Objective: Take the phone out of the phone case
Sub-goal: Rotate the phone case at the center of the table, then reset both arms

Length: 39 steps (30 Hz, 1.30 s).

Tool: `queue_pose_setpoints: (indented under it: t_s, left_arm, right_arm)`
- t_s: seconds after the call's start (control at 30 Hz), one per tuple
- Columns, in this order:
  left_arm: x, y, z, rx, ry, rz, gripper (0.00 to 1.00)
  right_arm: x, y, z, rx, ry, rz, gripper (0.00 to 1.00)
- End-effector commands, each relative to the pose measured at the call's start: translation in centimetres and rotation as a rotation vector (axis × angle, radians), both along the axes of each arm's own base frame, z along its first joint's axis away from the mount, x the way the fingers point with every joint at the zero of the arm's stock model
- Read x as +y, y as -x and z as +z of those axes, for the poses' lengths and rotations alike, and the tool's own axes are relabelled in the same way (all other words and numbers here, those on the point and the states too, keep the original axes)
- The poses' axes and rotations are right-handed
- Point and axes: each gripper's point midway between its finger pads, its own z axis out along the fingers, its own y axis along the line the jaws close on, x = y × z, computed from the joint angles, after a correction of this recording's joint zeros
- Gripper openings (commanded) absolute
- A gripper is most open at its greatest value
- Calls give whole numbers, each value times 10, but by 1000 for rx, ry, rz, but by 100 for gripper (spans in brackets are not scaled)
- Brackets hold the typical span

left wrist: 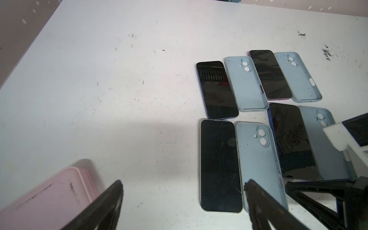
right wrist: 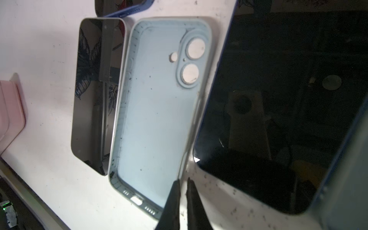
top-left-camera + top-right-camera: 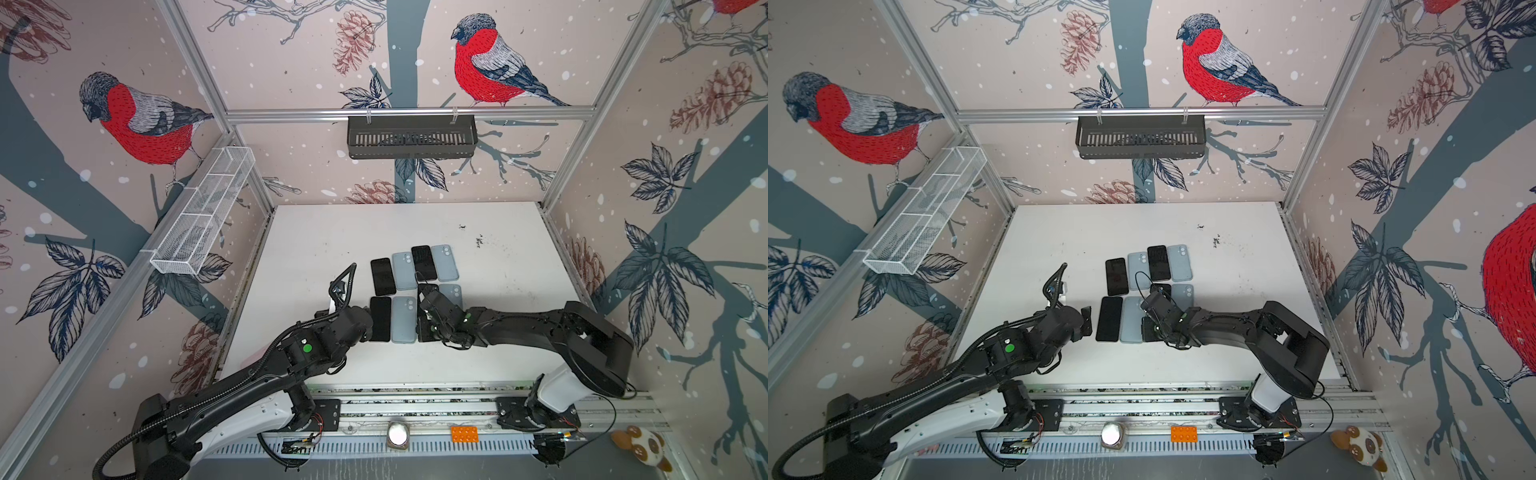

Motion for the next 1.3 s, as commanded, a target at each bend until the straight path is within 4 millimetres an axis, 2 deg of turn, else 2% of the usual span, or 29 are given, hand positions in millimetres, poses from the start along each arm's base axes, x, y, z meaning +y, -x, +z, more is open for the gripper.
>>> queue_pose_setpoints:
  t_s: [0.0, 0.1, 0.2, 0.33, 0.4, 0.47, 0.6, 0.73, 0.8, 0.87, 1.0, 1.1, 1.17, 1.2, 1.27]
  left_arm:
    - [0, 2, -5, 13, 53, 35, 95]
    - [-4, 4, -15, 35, 74, 19, 95]
    - [-8, 6, -28, 64, 77, 5, 94]
    - [-17, 6, -31, 58, 124, -22, 94]
    - [-27, 4, -21, 20, 173, -67, 95]
    - [-30, -1, -1, -59, 219, -92, 97]
    - [-15, -13, 47, -252, 220, -55, 98]
    - [5, -26, 102, -451, 147, -5, 98]
    - [21, -37, 120, -519, 113, 54, 99]
    - [39, -53, 127, -554, 84, 113, 99]
    - [87, -81, 127, -608, 36, 259, 99]
    - [120, -86, 114, -660, -58, 354, 99]
    - [133, -85, 101, -683, -118, 384, 99]
    - [137, -83, 96, -707, -157, 387, 99]
    - [141, -79, 85, -751, -203, 379, 99]
  right_arm:
    - [0, -13, 8, -43, -10, -26, 15]
    - [-3, -16, 23, -88, -36, -40, 21]
    - [-9, -19, 48, -160, -68, -42, 28]
    - [-33, -25, 86, -294, -77, -72, 45]
    - [-52, -29, 106, -376, -78, -101, 60]
    - [-82, -38, 123, -464, -58, -182, 81]
    - [-141, -56, 153, -628, -27, -355, 100]
    - [-202, -74, 186, -785, 19, -504, 99]
    - [-226, -86, 192, -820, 42, -546, 99]
    - [-254, -101, 191, -817, 62, -608, 99]
    - [-316, -126, 188, -846, 117, -757, 99]
    - [-351, -130, 177, -888, 140, -852, 99]
    - [-355, -124, 173, -1000, 177, -844, 99]
    - [-354, -122, 182, -1085, 171, -837, 99]
    - [-350, -117, 174, -1132, 200, -814, 99]
